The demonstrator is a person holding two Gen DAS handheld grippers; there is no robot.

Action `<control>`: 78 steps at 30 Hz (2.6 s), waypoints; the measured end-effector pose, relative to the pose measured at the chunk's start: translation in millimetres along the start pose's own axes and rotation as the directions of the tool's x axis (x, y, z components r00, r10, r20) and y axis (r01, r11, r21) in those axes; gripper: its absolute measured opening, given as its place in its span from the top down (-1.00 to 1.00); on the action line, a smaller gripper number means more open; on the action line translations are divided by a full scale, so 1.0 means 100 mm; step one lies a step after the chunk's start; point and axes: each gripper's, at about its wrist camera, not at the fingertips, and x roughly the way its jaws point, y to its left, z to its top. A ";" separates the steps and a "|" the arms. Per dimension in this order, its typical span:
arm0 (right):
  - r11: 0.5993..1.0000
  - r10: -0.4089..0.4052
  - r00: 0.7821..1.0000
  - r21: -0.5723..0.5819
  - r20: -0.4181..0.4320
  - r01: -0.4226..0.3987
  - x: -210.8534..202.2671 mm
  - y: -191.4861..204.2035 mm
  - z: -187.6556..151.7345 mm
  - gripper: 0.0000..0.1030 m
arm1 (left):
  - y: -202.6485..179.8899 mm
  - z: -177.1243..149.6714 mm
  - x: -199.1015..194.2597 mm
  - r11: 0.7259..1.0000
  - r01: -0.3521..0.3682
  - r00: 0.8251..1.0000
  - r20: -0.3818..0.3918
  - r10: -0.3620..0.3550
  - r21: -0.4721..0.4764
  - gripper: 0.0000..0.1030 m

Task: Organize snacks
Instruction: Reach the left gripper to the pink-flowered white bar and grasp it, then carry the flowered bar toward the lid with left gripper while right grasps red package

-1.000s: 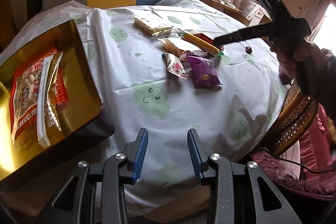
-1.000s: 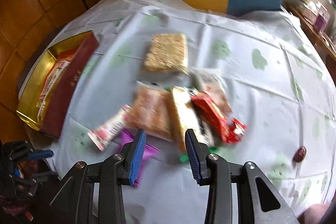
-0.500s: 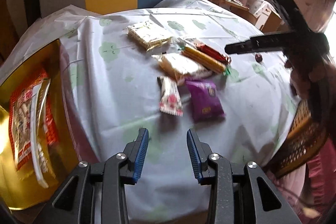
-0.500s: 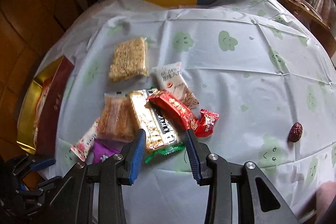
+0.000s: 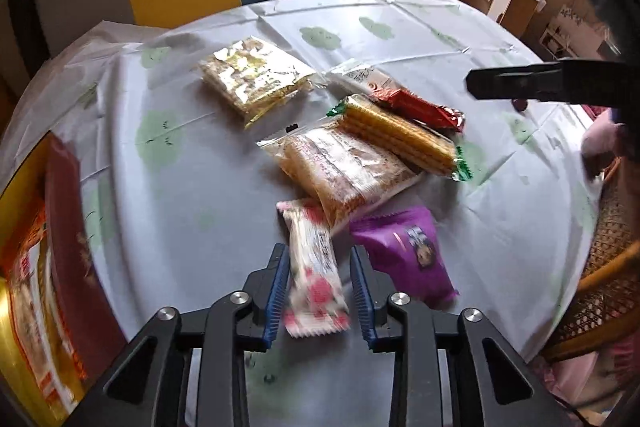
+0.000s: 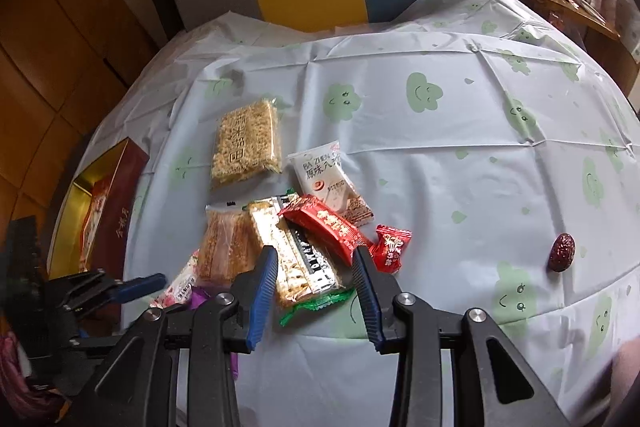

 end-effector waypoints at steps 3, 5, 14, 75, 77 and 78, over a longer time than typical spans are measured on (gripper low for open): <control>1.000 0.004 1.000 0.014 0.013 -0.004 -0.02 -0.03 0.01 0.24 | 0.03 0.03 0.14 1.000 -0.011 1.000 -0.021 0.011 -0.015 0.51; 1.000 0.000 1.000 0.021 0.020 -0.001 -0.03 -0.03 0.01 0.24 | 0.05 0.01 0.14 1.000 -0.010 1.000 0.007 0.010 -0.026 0.55; 0.991 -0.052 0.997 0.124 0.063 0.044 -0.13 -0.25 0.03 0.24 | 0.13 -0.27 -0.01 0.991 -0.025 0.998 0.057 0.033 -0.132 0.57; 0.999 -0.027 0.983 -0.049 -0.181 0.019 0.80 -0.15 0.36 0.43 | 0.24 -0.69 -0.18 0.977 0.014 0.985 0.171 0.023 -0.213 0.53; 0.999 -0.026 0.980 -0.034 -0.197 0.020 0.79 -0.16 0.36 0.45 | 0.26 -0.69 -0.17 0.977 0.017 0.985 0.172 0.021 -0.214 0.53; 0.999 -0.026 0.978 -0.034 -0.207 0.019 0.79 -0.15 0.35 0.46 | 0.26 -0.69 -0.17 0.976 0.016 0.985 0.172 0.022 -0.215 0.53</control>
